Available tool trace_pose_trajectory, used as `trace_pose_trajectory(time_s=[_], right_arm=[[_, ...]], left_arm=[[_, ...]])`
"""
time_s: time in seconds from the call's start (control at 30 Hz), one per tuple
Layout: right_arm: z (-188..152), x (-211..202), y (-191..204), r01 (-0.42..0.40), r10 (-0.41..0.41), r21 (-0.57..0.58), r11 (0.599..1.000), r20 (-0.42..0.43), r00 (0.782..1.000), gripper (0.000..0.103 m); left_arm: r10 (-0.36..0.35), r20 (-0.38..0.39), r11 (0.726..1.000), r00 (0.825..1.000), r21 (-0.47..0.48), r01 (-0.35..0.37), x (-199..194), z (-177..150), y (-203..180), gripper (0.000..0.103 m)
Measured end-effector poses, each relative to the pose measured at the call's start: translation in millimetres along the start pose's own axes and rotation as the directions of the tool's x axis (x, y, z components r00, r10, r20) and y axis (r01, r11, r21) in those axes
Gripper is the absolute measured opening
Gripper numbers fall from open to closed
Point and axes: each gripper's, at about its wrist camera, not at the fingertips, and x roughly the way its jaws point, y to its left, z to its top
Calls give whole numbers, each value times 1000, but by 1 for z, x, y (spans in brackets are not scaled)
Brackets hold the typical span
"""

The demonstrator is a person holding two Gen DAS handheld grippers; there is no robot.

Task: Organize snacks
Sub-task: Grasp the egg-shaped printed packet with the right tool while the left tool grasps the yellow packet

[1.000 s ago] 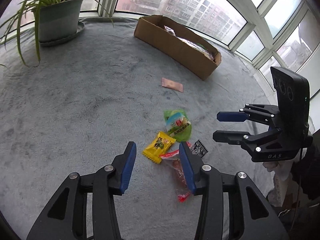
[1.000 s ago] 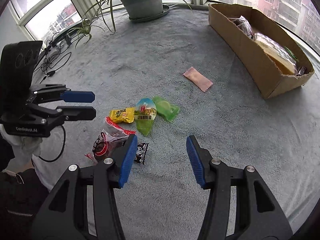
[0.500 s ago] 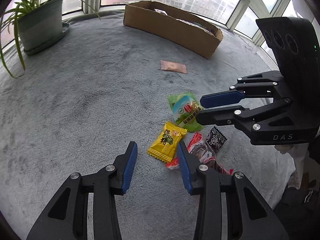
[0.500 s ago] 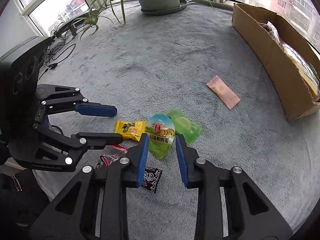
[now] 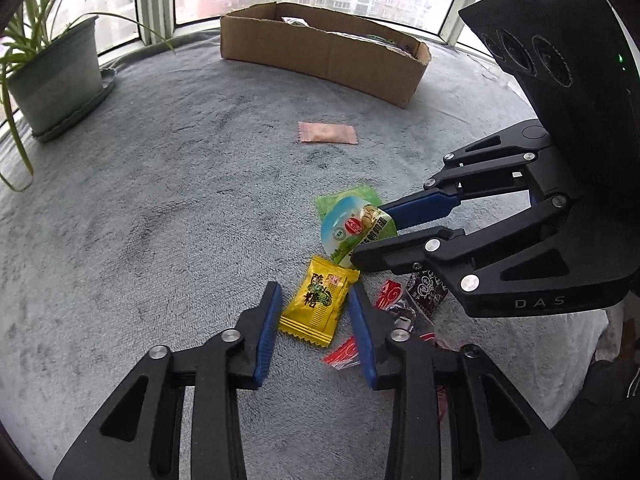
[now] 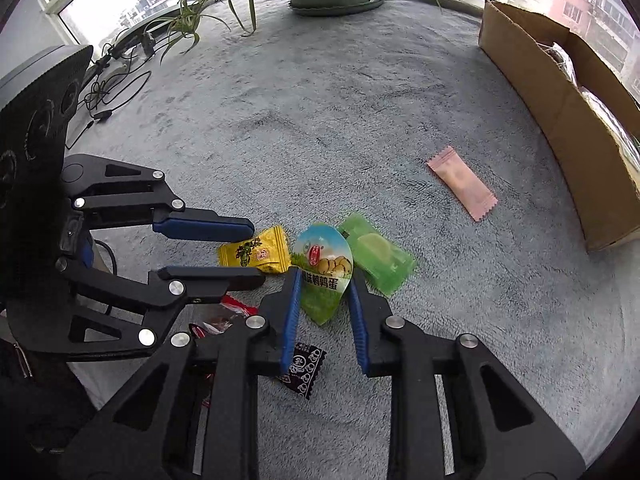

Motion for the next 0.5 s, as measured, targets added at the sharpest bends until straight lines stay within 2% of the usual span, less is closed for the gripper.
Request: trace_pose_trajectory(time_s=[0.03,0.17,0.33,0.5], right_arm=[[-1,-1,0,2,-2,2,1000,2,1000,24],[-3,-8,-5,5,-6,25,1000,24,1000,23],[-6,-29,-14,12,-16,57,998,71,997,23],[-7,-60,-27,33,-45,96,995,132,990,23]], left_arm=[[-3,2,1000,1000,-5,3,0,-1,0,23],[-20,8,999,1000,-47,20,-2,-2,4,21],[-41,17,992,999,-119,42,-7,-2,15,21],[-48,62,981,997,-187,59,-24,6,28,21]])
